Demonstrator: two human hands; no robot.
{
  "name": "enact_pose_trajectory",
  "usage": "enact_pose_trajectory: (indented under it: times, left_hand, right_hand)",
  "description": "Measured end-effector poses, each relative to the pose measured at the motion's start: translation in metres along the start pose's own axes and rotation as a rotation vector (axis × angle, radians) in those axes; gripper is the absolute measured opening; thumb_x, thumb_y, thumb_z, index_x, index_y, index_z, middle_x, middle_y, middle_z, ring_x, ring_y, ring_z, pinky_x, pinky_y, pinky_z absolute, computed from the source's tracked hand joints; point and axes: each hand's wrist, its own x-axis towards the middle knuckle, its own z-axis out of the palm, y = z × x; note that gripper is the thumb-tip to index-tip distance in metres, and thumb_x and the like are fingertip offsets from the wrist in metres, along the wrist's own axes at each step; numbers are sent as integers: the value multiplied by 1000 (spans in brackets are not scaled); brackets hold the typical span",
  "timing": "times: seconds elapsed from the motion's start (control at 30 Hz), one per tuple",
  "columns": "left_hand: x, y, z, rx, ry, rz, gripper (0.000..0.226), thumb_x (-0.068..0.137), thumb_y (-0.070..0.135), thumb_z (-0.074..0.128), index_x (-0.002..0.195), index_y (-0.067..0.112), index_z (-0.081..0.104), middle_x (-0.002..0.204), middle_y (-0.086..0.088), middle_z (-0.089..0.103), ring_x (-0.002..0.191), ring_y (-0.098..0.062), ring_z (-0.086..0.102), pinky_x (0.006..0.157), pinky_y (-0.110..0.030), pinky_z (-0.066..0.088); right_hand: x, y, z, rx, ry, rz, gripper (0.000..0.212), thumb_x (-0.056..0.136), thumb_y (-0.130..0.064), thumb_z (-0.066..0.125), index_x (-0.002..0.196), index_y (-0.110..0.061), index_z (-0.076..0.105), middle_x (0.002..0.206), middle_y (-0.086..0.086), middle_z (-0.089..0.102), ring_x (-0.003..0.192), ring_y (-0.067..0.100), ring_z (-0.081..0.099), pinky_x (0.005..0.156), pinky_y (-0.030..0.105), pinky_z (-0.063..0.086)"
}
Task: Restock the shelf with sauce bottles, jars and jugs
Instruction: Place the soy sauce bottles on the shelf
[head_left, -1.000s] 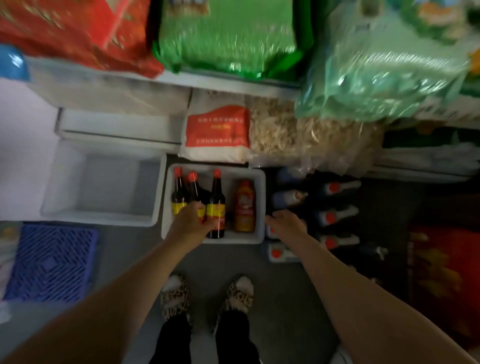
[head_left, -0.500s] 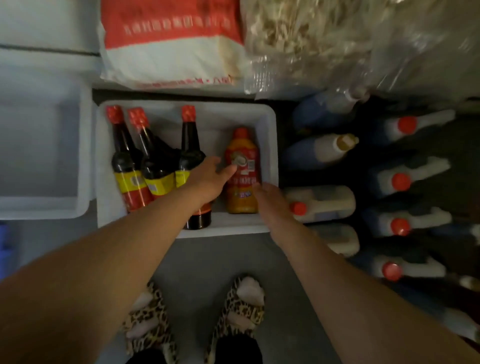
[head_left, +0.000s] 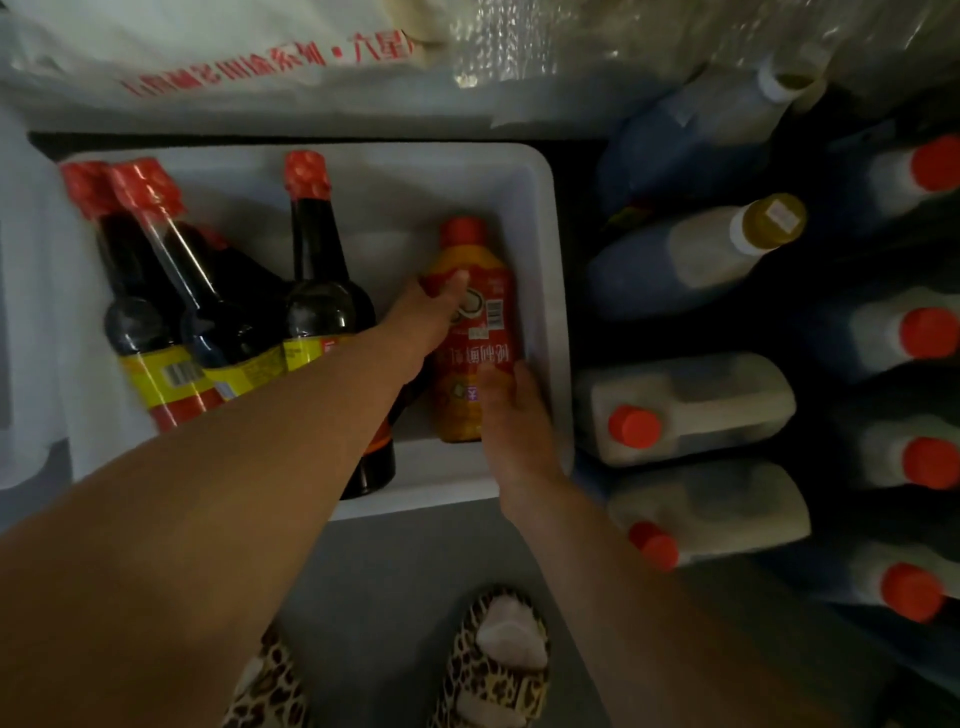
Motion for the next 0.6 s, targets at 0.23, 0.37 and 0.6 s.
enact_pose_trajectory:
  times: [0.23,0.37,0.6]
  left_hand:
    - [14,4,-4,-132,-28,-67,79,76,48,79,140,15,46,127,-11,62,109,-28,63,92,-46,52]
    - [17,2,-3,-241,-51,-103,73,77,32,81,138,8,47,122,-14,65,105,-30,66,90,-48,53]
    - [-10,14,-6,-206,-86,-70,66,75,26,83,130,8,53,117,-13,67,94,-24,68,70,-36,54]
  right_hand:
    - [-4,0,6,-62,17,-72,81,78,-82,46,148,-43,35,144,-4,50,129,20,52,107,50,46]
    - [0,5,13,-103,36,-98,97,62,-90,36,148,-44,33,148,-4,45,134,21,47,108,51,45]
    - [-7,-3,9,-51,36,-73,83,84,-77,50,153,-36,31,151,-1,44,136,21,46,112,51,41]
